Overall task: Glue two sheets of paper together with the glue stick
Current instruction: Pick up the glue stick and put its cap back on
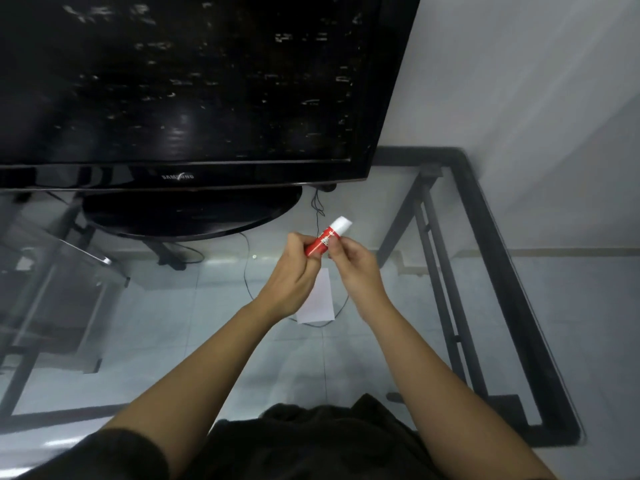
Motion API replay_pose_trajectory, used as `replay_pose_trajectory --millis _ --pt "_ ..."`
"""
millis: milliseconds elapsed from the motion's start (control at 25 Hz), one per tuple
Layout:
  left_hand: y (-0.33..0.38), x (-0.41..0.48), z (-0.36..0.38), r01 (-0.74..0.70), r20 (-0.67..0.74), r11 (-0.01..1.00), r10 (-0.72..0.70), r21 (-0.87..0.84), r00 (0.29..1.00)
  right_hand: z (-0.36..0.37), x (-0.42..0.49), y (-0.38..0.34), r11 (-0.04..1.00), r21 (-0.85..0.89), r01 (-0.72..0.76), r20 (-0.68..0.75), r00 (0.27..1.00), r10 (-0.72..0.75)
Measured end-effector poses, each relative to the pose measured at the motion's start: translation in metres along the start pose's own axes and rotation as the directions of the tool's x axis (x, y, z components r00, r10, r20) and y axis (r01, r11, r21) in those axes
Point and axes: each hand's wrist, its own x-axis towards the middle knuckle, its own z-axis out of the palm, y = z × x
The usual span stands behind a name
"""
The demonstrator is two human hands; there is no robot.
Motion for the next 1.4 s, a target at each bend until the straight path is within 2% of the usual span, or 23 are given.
replay_pose_trajectory --millis 120,200,280,360,440,480,520,560,680,760,840,880,920,960,1000,1040,1080,1160,1240,1280,1320,1360,1400 --pt "0.011 -0.002 -0.009 -0.031 -0.055 0.996 0.027 -0.088 0.998 0.002 -0.004 -0.018 0.993 0.121 -0.006 -0.114 0.993 0.02" --pt "0.019 -0.006 -0.012 -0.016 -0.108 0.95 -0.018 -0.31 0.994 0.001 -0.005 -0.028 0.988 0.153 -0.025 -0.152 0.987 0.049" --pt "0.027 -0.008 -0.014 0.03 -0.121 0.852 -0.109 -0.523 0.987 0.001 -0.006 -0.037 0.984 0.176 -0.016 -0.15 0.988 0.042" --pt "0.035 -0.004 -0.019 0.196 0.02 0.634 -0.274 -0.748 0.962 0.001 -0.008 -0.045 0.983 0.186 0.014 -0.124 0.992 0.01" --pt "0.044 0.002 -0.03 0.484 0.364 0.246 -0.406 -0.84 0.838 0.001 -0.01 -0.05 0.984 0.176 0.037 -0.107 0.994 -0.018" --pt "0.047 0.004 -0.036 0.568 0.476 0.128 -0.416 -0.813 0.775 0.002 -0.012 -0.051 0.985 0.167 0.042 -0.106 0.994 -0.024" --pt "0.049 0.005 -0.039 0.588 0.502 0.103 -0.415 -0.803 0.759 0.003 -0.013 -0.052 0.985 0.164 0.044 -0.109 0.994 -0.026" --pt "0.05 0.004 -0.04 0.552 0.453 0.163 -0.409 -0.818 0.792 0.003 -0.014 -0.053 0.984 0.171 0.047 -0.116 0.993 -0.028" --pt "0.054 -0.004 -0.035 0.264 0.137 0.566 -0.258 -0.781 0.957 0.004 -0.013 -0.06 0.976 0.208 0.064 -0.133 0.99 -0.037" --pt "0.057 -0.005 -0.033 0.181 0.044 0.721 -0.205 -0.668 0.978 0.004 -0.013 -0.065 0.974 0.211 0.078 -0.123 0.991 -0.053" --pt "0.06 0.001 -0.039 0.304 0.096 0.722 -0.315 -0.621 0.944 0.002 -0.013 -0.068 0.976 0.191 0.108 -0.105 0.99 -0.089" --pt "0.061 0.004 -0.045 0.442 0.227 0.631 -0.394 -0.638 0.891 0.001 -0.013 -0.07 0.975 0.181 0.125 -0.094 0.99 -0.11" --pt "0.064 0.006 -0.052 0.604 0.43 0.458 -0.433 -0.652 0.792 0.0 -0.013 -0.071 0.974 0.173 0.143 -0.082 0.988 -0.131" --pt "0.065 0.007 -0.058 0.726 0.616 0.266 -0.394 -0.634 0.682 -0.001 -0.013 -0.072 0.973 0.163 0.162 -0.071 0.986 -0.152" --pt "0.065 0.008 -0.063 0.786 0.719 0.134 -0.335 -0.603 0.609 -0.001 -0.013 -0.073 0.972 0.15 0.179 -0.061 0.983 -0.172" --pt "0.065 0.008 -0.065 0.804 0.75 0.09 -0.312 -0.588 0.584 0.0 -0.013 -0.074 0.972 0.132 0.196 -0.056 0.98 -0.19" --pt "0.066 0.008 -0.065 0.793 0.727 0.125 -0.335 -0.597 0.6 0.0 -0.013 -0.074 0.971 0.122 0.207 -0.058 0.978 -0.201" --pt "0.068 0.005 -0.059 0.668 0.515 0.39 -0.431 -0.634 0.741 0.0 -0.014 -0.075 0.968 0.134 0.213 -0.076 0.976 -0.204" --pt "0.068 0.0 -0.048 0.386 0.196 0.669 -0.344 -0.635 0.918 -0.002 -0.013 -0.076 0.962 0.147 0.228 -0.098 0.972 -0.215" --pt "0.067 -0.002 -0.043 0.259 0.086 0.755 -0.261 -0.603 0.962 -0.002 -0.012 -0.077 0.961 0.153 0.23 -0.104 0.971 -0.216" --pt "0.067 -0.004 -0.04 0.192 0.023 0.806 -0.217 -0.56 0.976 -0.003 -0.012 -0.078 0.96 0.161 0.228 -0.105 0.971 -0.213" --pt "0.065 -0.003 -0.041 0.201 0.012 0.817 -0.232 -0.54 0.973 -0.002 -0.011 -0.078 0.961 0.162 0.225 -0.098 0.973 -0.211" --pt "0.064 0.0 -0.045 0.283 0.065 0.777 -0.3 -0.563 0.952 -0.002 -0.01 -0.077 0.963 0.153 0.224 -0.088 0.973 -0.212"
